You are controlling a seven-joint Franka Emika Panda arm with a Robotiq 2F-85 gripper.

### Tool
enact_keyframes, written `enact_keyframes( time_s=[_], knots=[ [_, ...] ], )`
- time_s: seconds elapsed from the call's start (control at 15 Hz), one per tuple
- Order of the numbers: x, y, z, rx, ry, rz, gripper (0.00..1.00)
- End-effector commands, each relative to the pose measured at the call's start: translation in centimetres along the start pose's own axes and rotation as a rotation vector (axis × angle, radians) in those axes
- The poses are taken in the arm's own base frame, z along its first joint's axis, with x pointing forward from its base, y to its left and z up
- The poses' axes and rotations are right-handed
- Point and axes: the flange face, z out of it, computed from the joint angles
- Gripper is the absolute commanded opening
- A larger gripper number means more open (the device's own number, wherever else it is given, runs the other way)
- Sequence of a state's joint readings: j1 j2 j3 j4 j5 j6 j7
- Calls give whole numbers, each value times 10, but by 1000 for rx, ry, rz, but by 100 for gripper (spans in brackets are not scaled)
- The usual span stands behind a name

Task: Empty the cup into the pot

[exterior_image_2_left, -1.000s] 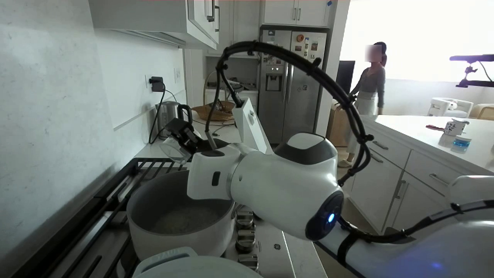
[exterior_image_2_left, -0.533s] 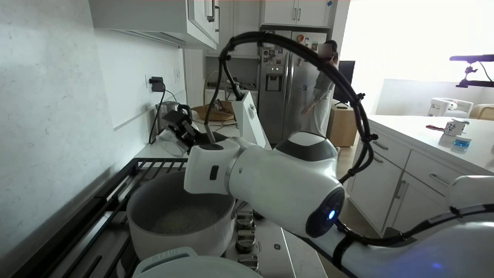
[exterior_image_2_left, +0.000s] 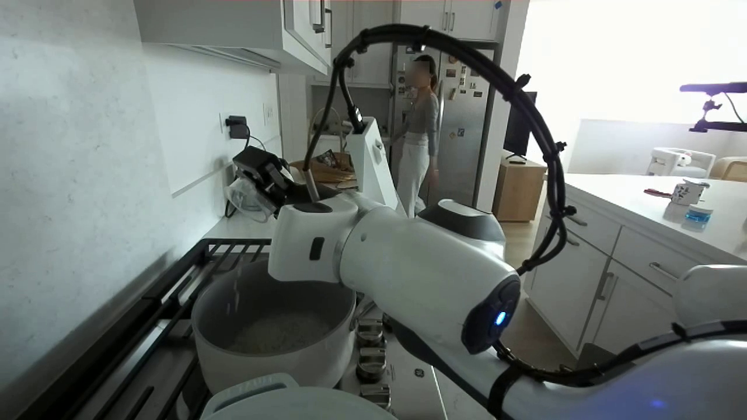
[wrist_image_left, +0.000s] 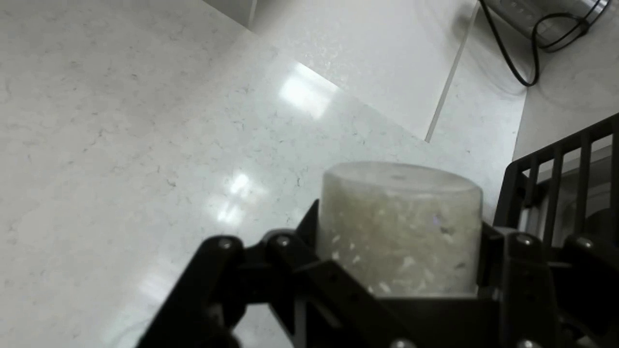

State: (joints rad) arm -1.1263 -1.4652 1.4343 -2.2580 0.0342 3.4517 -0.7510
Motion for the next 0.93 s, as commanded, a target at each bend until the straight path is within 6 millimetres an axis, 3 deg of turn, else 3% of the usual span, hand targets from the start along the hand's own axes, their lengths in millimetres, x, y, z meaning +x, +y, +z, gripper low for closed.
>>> enact_keyframes(
  time_s=[0.0, 0.2, 0.87],
  knots=[
    [5, -3, 4, -7, 11, 11, 32],
    [11, -21, 9, 24, 16, -12, 32],
    [-1, -5, 7, -7, -7, 44, 32]
  ],
)
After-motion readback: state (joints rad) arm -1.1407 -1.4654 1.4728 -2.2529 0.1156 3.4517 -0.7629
